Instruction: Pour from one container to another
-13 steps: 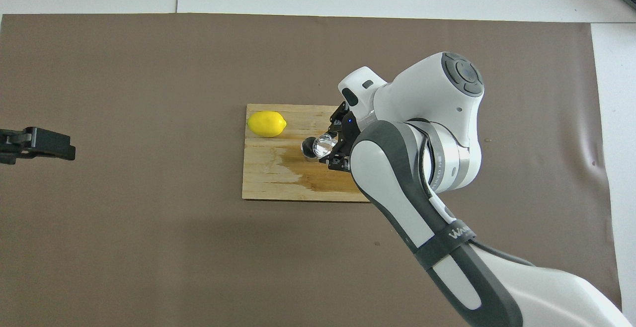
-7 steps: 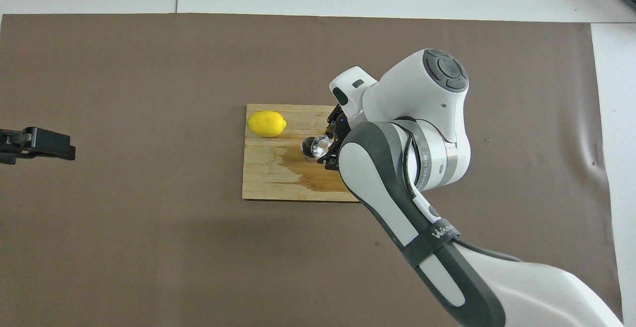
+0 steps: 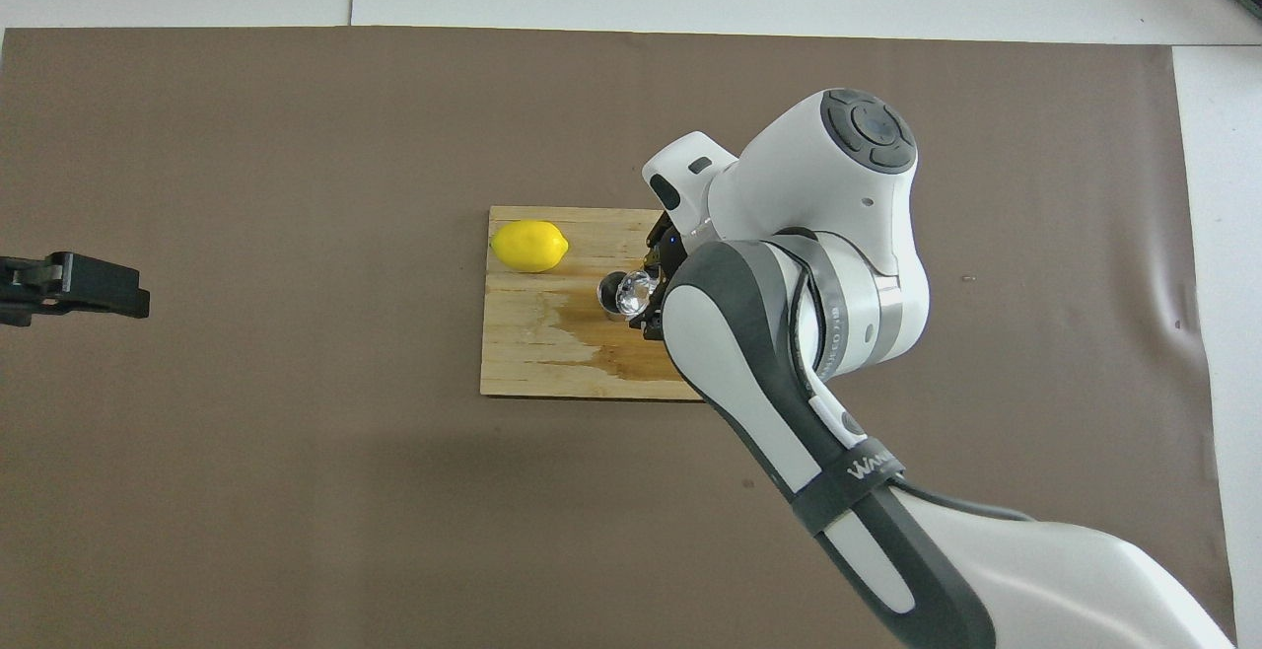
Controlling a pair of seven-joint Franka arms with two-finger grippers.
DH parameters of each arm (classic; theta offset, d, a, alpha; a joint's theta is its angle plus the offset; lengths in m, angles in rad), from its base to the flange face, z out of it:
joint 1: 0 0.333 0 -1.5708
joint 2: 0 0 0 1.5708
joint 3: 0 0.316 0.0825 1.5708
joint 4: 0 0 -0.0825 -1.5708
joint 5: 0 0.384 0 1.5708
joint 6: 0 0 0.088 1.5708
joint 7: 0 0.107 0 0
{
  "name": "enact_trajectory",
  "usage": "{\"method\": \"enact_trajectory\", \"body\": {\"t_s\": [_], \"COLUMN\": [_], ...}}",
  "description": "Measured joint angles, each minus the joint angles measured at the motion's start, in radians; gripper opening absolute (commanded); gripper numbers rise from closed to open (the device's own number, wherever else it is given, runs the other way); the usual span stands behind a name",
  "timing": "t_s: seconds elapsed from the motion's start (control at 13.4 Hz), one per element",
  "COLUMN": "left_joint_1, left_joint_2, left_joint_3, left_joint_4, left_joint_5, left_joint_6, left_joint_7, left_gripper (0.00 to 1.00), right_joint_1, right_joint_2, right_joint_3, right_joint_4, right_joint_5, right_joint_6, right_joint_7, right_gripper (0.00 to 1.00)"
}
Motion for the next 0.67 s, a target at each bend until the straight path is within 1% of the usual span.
{"method": "enact_trajectory", "body": {"t_s": [0.15, 0.37, 0.67], "left_joint_1": [0.0, 0.0, 0.0], "left_joint_2": [0.0, 0.0, 0.0], "left_joint_3": [0.0, 0.0, 0.0], "left_joint_4": [0.0, 0.0, 0.0], "left_joint_5": [0.0, 0.0, 0.0], "left_joint_6": [0.0, 0.0, 0.0], "left_joint_7": [0.0, 0.0, 0.0], "left_gripper": [1.0, 1.0, 1.0], "right_joint_1": [0.0, 0.0, 0.0], "right_joint_2": [0.008, 0.035, 0.049], "right_joint_3": [0.001, 0.001, 0.001], "right_joint_4": [0.023, 0.078, 0.091], "right_joint_5": [-0.032, -0.045, -0.078], "right_joint_6": [-0.031, -0.071, -0.088], "right_joint_7": [0.03, 0.058, 0.072], "right_gripper": [0.22, 0.22, 0.22]}}
